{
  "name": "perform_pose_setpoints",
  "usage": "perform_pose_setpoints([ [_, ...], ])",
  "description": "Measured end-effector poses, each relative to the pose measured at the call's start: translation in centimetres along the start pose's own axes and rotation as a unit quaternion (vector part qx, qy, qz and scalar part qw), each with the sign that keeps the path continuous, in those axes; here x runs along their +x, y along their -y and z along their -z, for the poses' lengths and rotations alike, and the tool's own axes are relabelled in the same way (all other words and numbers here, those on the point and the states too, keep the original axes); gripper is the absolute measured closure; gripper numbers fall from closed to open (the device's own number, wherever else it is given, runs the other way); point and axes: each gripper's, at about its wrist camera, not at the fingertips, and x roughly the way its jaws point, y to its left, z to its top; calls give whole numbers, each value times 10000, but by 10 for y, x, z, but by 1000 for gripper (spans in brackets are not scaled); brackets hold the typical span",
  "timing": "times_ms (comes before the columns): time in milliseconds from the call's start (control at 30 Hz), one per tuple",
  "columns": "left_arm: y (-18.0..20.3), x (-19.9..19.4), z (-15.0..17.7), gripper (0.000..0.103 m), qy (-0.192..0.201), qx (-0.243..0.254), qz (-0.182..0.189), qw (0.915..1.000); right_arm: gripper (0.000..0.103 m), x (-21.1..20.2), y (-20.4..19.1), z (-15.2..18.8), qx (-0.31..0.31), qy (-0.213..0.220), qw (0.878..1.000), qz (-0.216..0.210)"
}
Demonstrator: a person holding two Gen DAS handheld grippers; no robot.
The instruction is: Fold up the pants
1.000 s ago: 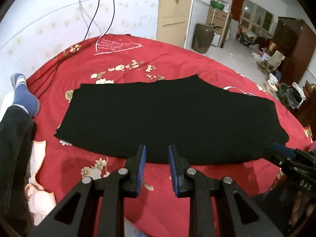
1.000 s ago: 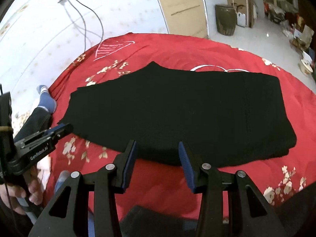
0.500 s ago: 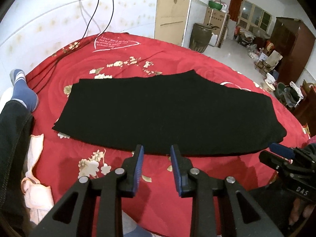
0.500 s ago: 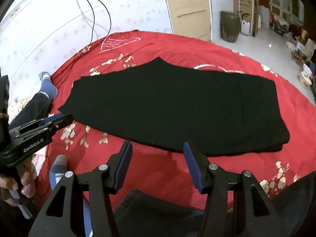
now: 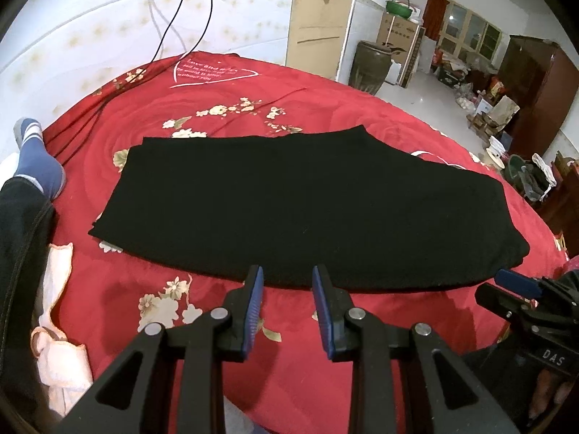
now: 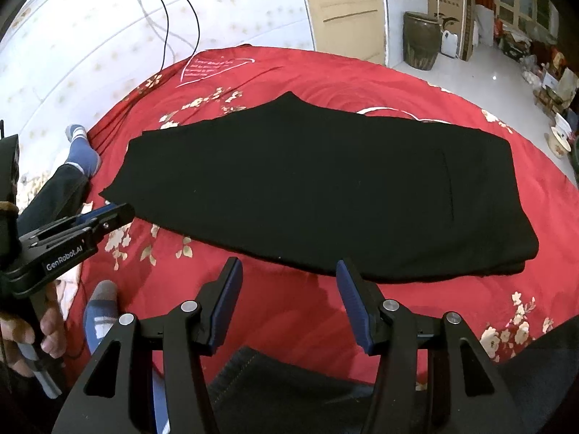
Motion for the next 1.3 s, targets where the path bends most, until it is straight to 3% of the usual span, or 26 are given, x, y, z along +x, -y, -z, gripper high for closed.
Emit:
perform_pose_setpoints([
  [533, 3, 5, 0, 72, -4, 89, 44, 10000, 48, 6, 11, -2, 335, -42, 9994, -72],
  [667, -2, 5, 1, 65, 17, 24, 25, 10000, 48, 5, 9, -1, 294, -37, 9995, -86],
  [767, -8, 5, 0, 60, 36, -80, 4, 10000, 42, 3, 6, -4, 221, -32, 9997, -82],
  [1033, -45, 26, -8, 60, -116, -693, -294, 9971, 42, 8, -11, -14, -112, -15, 9997, -227],
  [1300, -106, 63, -3, 60, -348, -1784, -740, 9806, 42, 23, -9, -16, -25, -162, 9987, -478],
])
